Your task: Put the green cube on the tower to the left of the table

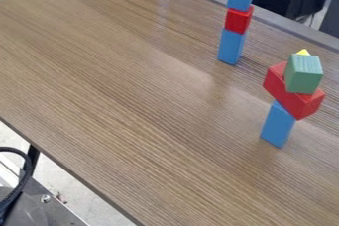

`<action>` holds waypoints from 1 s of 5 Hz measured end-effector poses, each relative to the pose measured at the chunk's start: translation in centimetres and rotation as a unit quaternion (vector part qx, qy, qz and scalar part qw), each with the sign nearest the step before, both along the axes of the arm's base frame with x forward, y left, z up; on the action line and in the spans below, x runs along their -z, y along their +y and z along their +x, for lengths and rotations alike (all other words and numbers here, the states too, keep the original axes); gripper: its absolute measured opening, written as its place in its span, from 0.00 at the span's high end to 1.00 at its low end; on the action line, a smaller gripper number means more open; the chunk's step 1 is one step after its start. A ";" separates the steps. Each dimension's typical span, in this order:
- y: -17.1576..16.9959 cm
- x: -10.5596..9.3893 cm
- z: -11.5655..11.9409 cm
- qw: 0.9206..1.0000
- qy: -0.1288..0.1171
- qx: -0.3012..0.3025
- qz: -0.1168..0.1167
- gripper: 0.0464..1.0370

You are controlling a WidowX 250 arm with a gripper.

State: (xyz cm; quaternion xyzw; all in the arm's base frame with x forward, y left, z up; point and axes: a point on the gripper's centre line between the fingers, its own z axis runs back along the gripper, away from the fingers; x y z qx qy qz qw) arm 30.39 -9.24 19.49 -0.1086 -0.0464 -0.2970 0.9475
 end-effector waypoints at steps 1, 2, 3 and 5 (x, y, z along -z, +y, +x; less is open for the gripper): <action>0.0 1.0 0.0 1.000 0.016 0.000 0.004 0.04; -0.5 2.1 0.3 1.000 0.021 0.006 0.011 0.04; -1.1 2.8 0.4 1.000 0.011 0.014 0.018 0.04; -1.9 4.7 0.5 0.999 0.006 0.034 0.035 0.04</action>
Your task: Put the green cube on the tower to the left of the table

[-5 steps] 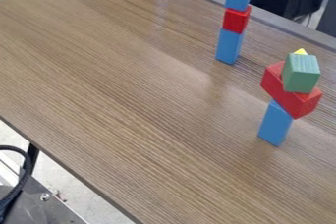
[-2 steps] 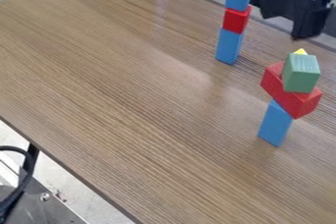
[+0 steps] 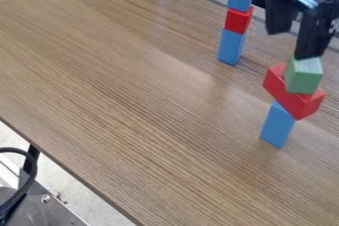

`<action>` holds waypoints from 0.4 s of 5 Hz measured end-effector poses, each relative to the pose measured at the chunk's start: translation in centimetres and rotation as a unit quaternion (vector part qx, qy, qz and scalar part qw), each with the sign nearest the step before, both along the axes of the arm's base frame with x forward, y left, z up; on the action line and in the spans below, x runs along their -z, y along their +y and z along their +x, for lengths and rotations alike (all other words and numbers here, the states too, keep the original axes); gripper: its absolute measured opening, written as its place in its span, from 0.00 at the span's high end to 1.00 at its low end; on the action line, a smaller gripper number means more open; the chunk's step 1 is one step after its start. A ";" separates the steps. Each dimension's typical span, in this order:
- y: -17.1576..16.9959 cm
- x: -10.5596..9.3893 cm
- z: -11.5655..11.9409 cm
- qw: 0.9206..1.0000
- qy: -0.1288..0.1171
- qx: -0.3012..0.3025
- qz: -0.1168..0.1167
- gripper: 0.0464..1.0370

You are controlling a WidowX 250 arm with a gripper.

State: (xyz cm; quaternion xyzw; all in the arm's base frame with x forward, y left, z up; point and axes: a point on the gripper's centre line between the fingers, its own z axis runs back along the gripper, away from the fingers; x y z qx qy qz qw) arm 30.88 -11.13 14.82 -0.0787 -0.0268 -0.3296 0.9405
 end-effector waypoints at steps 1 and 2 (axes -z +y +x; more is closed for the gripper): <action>-0.5 0.8 -0.1 1.000 -0.011 0.010 0.006 0.04; -0.8 1.5 -0.1 1.000 -0.020 0.013 0.005 0.04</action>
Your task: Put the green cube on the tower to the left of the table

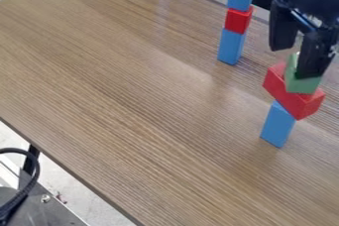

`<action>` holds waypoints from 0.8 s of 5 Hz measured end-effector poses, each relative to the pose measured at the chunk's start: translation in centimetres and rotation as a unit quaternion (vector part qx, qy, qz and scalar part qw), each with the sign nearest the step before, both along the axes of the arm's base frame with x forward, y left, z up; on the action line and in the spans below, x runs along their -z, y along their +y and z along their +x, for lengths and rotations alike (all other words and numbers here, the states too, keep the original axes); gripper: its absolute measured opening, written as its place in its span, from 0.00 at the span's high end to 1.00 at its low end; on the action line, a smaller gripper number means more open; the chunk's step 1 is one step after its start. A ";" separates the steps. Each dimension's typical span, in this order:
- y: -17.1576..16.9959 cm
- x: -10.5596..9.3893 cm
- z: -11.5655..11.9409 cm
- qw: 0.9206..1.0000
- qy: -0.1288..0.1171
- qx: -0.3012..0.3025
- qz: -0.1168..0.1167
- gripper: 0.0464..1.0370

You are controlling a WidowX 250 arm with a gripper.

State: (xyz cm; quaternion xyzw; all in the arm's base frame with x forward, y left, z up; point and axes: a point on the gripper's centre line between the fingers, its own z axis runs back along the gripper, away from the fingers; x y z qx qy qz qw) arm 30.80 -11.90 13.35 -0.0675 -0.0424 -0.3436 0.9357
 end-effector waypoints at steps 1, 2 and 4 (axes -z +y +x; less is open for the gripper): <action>-0.5 0.5 0.0 1.000 -0.011 0.009 0.001 0.04; -0.8 0.5 0.0 1.000 -0.014 0.014 -0.002 0.09; -0.8 1.2 -0.5 1.000 -0.005 0.007 -0.005 0.47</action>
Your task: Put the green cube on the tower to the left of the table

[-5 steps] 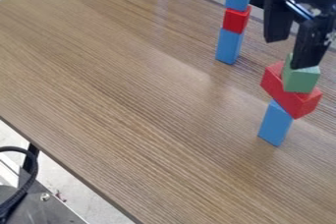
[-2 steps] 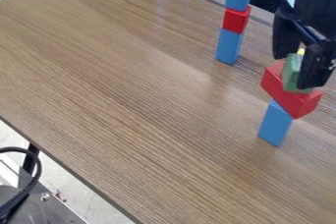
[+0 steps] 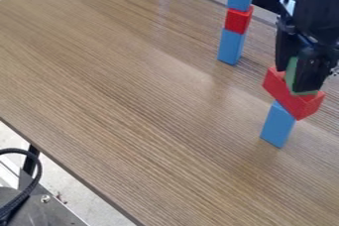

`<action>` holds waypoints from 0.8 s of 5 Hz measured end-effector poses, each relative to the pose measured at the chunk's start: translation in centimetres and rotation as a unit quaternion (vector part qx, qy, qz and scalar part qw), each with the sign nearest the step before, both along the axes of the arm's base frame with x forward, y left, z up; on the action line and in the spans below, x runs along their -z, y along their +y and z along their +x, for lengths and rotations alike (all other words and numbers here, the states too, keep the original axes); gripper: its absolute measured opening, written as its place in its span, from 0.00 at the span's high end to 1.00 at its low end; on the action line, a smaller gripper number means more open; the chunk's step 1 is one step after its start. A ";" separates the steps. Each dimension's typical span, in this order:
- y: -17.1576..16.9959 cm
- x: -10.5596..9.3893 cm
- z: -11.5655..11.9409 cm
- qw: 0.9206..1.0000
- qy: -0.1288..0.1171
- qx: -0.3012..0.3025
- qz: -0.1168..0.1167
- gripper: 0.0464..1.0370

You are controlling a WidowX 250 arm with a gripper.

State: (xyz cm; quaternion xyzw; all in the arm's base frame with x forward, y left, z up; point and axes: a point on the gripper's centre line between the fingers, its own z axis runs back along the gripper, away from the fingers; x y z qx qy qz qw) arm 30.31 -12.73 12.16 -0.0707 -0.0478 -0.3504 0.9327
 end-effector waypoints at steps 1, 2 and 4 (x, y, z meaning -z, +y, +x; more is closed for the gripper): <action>0.3 -0.4 -0.5 1.000 0.000 -0.001 0.001 0.47; 1.5 -3.1 -2.0 0.999 -0.038 -0.027 -0.006 0.47; 6.5 0.8 -2.3 0.979 -0.003 -0.190 -0.074 0.47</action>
